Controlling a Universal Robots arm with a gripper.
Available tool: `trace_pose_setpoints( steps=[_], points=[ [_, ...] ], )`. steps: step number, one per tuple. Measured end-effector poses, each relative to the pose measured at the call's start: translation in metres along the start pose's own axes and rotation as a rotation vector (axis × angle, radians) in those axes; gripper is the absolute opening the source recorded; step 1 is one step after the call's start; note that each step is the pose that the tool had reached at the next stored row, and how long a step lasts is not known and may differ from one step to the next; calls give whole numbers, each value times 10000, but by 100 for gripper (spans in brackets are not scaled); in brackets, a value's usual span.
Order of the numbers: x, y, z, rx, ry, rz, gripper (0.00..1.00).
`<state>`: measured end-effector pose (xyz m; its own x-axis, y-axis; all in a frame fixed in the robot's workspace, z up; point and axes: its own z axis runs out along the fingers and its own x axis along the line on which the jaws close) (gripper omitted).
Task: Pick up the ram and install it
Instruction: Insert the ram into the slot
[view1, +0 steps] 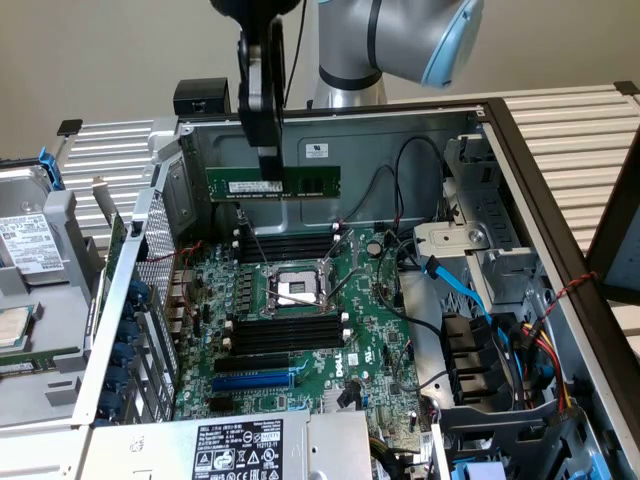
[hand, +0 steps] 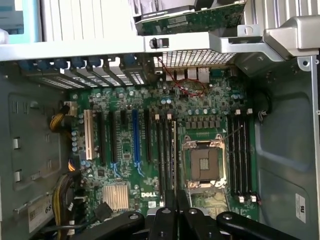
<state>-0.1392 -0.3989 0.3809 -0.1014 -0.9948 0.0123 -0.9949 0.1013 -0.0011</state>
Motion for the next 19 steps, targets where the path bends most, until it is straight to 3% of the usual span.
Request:
trace_pose_setpoints(
  steps=[7, 13, 19],
  points=[
    [-4, 14, 128, -1, 0, 66, 12],
    [-102, 146, 252, -1, -1, 74, 12],
    [-108, 149, 360, -1, 1, 73, 12]
  ],
)
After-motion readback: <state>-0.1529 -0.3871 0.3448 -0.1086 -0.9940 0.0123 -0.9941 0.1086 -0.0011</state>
